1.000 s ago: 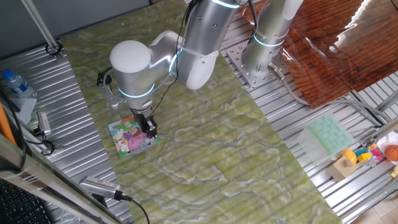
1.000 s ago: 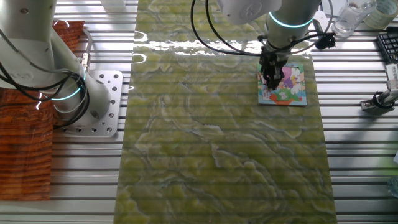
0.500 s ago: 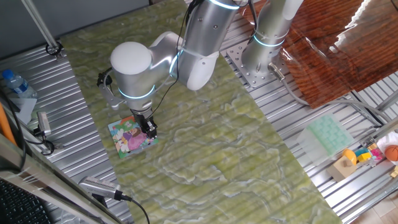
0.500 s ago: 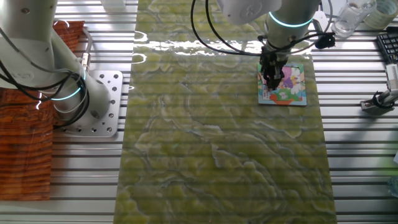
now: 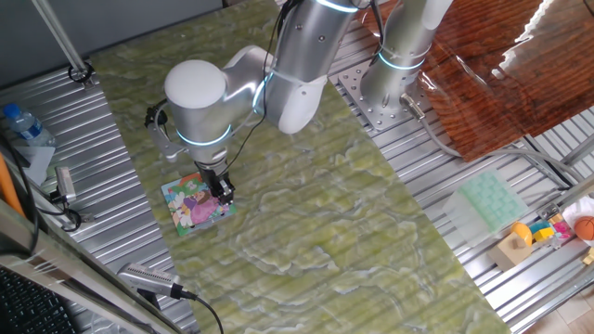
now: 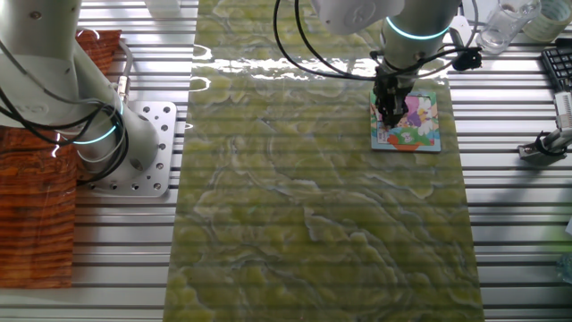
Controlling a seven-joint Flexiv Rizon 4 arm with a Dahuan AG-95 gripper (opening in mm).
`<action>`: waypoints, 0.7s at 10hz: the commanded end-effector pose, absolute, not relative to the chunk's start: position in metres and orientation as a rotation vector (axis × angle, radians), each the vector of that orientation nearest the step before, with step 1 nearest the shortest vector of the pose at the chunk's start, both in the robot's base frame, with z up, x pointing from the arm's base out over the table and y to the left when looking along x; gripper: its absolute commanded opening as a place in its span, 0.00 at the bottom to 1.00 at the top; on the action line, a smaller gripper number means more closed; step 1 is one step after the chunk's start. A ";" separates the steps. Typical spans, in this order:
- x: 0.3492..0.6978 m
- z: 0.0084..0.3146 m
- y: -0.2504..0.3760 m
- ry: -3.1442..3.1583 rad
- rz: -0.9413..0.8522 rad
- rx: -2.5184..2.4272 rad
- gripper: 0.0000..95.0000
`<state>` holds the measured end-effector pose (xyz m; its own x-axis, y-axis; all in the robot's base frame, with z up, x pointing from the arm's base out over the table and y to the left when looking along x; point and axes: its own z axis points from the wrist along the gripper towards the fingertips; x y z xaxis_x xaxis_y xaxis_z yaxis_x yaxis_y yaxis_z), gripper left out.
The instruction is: Assemble one piece of a puzzle
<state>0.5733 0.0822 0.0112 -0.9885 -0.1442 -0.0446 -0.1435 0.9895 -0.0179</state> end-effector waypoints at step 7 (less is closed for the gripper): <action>0.578 0.020 0.080 3.098 -0.014 -0.032 0.00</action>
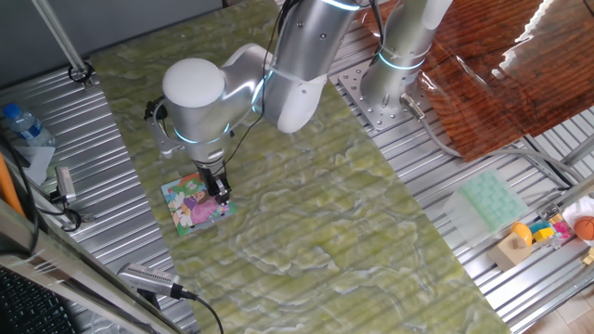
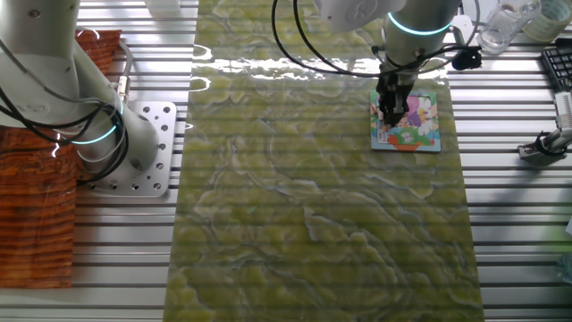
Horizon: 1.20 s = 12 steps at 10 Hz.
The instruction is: Assemble one piece of a puzzle
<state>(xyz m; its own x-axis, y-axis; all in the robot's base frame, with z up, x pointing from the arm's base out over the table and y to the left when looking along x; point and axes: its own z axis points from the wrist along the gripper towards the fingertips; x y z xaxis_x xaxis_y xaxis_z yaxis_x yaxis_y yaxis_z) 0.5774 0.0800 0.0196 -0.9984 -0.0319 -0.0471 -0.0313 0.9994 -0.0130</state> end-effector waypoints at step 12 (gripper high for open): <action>0.578 0.021 0.084 3.108 -0.057 0.019 0.00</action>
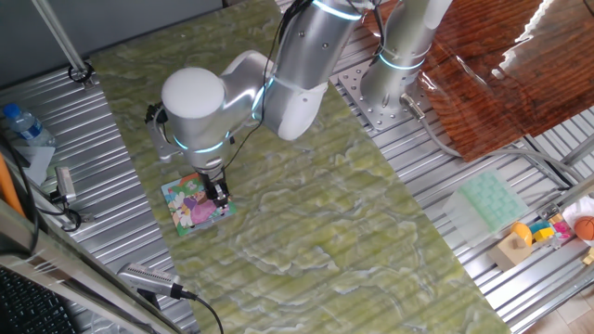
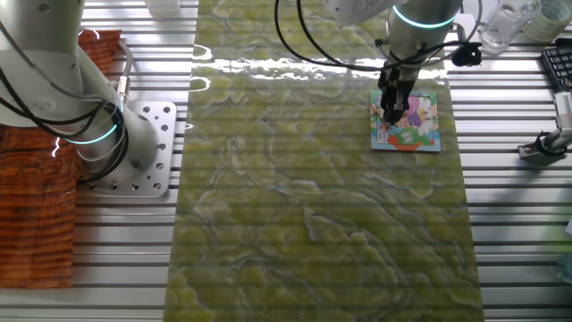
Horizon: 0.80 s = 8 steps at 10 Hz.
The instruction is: Assemble one piece of a puzzle
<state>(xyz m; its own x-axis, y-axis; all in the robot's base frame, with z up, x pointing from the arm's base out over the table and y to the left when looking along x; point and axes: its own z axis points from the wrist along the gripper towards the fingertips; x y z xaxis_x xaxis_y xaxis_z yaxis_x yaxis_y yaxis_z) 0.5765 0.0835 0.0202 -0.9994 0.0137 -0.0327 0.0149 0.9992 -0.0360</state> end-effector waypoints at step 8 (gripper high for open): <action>0.577 0.015 0.088 3.109 -0.059 0.016 0.00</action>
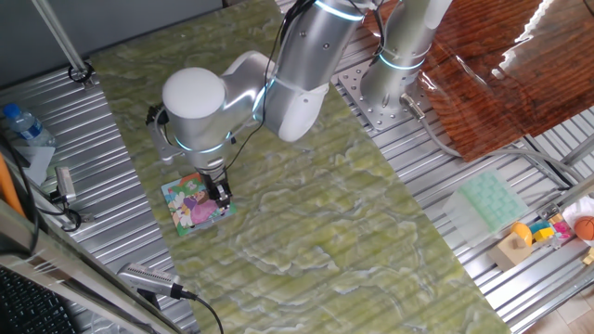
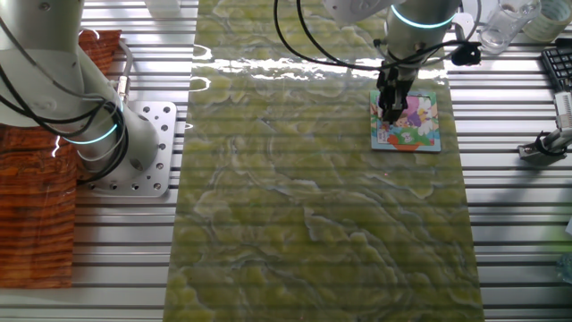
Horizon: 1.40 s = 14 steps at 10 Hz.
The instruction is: Assemble one piece of a puzzle
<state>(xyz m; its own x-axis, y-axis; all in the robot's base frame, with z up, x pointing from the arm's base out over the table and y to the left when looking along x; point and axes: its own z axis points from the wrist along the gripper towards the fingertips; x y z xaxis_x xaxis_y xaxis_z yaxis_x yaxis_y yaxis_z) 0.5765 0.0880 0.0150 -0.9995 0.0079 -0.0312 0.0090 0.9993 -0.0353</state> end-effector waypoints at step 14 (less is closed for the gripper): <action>0.575 0.013 0.082 3.122 -0.020 0.036 0.00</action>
